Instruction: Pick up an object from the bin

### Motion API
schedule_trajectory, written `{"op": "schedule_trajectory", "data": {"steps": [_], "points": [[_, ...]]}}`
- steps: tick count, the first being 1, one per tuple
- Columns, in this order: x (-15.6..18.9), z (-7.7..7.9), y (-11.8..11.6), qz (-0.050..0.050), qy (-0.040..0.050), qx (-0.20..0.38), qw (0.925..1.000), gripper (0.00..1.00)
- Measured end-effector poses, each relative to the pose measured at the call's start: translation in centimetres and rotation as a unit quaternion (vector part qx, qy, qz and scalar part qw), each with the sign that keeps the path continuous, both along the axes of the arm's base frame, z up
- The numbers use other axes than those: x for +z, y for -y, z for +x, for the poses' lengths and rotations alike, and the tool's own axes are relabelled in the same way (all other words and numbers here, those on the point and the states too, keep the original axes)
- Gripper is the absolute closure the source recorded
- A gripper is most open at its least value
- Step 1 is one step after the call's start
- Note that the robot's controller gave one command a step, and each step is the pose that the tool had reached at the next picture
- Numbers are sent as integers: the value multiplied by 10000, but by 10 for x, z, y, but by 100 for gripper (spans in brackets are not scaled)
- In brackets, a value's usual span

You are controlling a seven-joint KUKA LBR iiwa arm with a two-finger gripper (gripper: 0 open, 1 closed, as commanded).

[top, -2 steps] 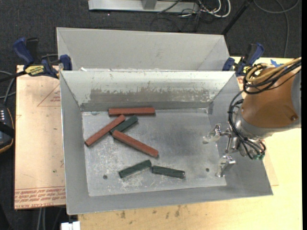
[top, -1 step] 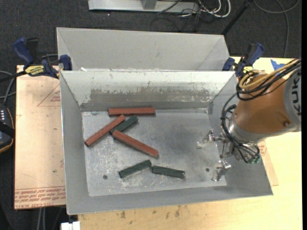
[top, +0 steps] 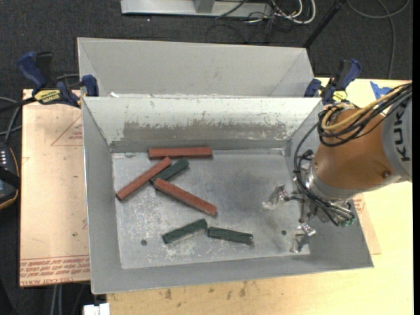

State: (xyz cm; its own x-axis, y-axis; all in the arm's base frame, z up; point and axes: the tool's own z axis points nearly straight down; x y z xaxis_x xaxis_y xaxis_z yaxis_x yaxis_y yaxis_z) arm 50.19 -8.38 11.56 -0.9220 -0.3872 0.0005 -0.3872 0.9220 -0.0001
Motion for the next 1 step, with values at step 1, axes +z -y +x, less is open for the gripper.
{"op": "schedule_trajectory", "data": {"steps": [1], "points": [[-36, -1, -44, 7, 15, -316, 9995, 0]]}}
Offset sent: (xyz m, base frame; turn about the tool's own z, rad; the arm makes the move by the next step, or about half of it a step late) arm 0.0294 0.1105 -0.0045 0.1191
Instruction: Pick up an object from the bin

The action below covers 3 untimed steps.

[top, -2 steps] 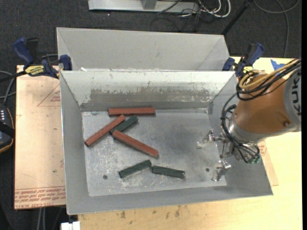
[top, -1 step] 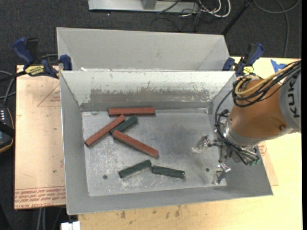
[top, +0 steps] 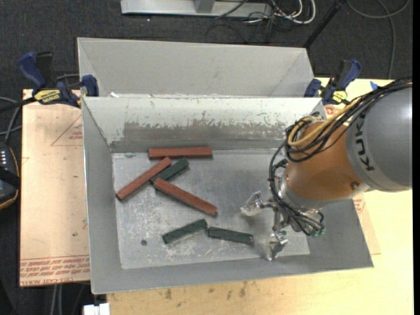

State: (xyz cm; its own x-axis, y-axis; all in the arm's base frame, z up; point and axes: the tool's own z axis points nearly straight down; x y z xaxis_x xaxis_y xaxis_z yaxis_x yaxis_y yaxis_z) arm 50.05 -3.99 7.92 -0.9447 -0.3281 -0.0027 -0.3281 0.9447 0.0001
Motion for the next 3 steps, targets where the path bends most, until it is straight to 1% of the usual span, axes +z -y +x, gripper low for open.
{"op": "schedule_trajectory", "data": {"steps": [1, 2, 3], "points": [[18, 21, -48, -1, -8, -213, 9998, 0], [-2, 16, -59, 12, 31, 52, 10000, 100], [-2, 16, -59, 11, 32, 55, 10000, 100]]}}
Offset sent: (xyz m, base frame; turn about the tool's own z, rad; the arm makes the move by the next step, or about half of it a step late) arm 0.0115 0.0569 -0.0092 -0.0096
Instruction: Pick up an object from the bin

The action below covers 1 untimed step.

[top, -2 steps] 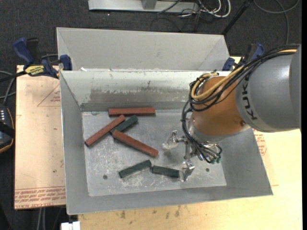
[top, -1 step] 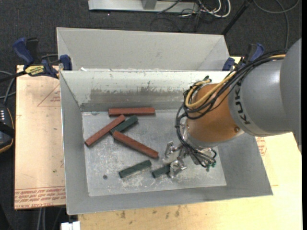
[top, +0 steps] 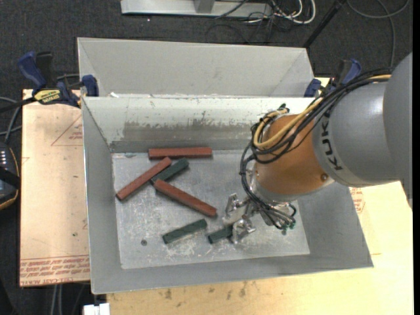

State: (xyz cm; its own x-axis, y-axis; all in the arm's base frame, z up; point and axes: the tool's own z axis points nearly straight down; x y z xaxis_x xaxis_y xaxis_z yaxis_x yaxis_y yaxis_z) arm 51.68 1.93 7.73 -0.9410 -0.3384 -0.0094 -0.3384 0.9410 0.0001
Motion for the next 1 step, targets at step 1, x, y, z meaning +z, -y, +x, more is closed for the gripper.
{"op": "schedule_trajectory", "data": {"steps": [1], "points": [[3, -1, 0, 1, -4, 2, 10000, 100]]}}
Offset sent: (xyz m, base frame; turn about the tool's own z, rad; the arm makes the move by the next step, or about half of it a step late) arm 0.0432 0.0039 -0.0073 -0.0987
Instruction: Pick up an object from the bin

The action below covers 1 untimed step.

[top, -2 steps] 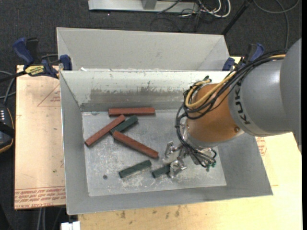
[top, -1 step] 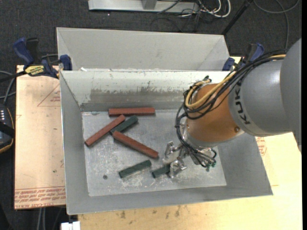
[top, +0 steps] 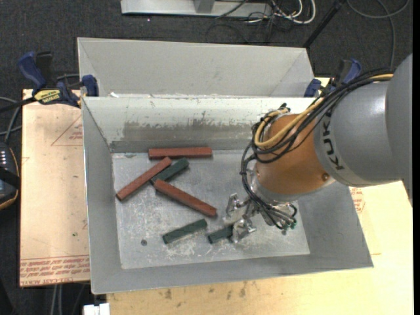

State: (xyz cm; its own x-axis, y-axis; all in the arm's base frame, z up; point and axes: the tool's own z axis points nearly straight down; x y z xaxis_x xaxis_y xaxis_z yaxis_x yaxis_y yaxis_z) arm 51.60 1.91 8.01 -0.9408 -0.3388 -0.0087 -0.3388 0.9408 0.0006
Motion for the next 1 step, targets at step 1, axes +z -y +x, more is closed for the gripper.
{"op": "schedule_trajectory", "data": {"steps": [1], "points": [[29, 22, -2, -13, 14, 237, 9997, 100]]}}
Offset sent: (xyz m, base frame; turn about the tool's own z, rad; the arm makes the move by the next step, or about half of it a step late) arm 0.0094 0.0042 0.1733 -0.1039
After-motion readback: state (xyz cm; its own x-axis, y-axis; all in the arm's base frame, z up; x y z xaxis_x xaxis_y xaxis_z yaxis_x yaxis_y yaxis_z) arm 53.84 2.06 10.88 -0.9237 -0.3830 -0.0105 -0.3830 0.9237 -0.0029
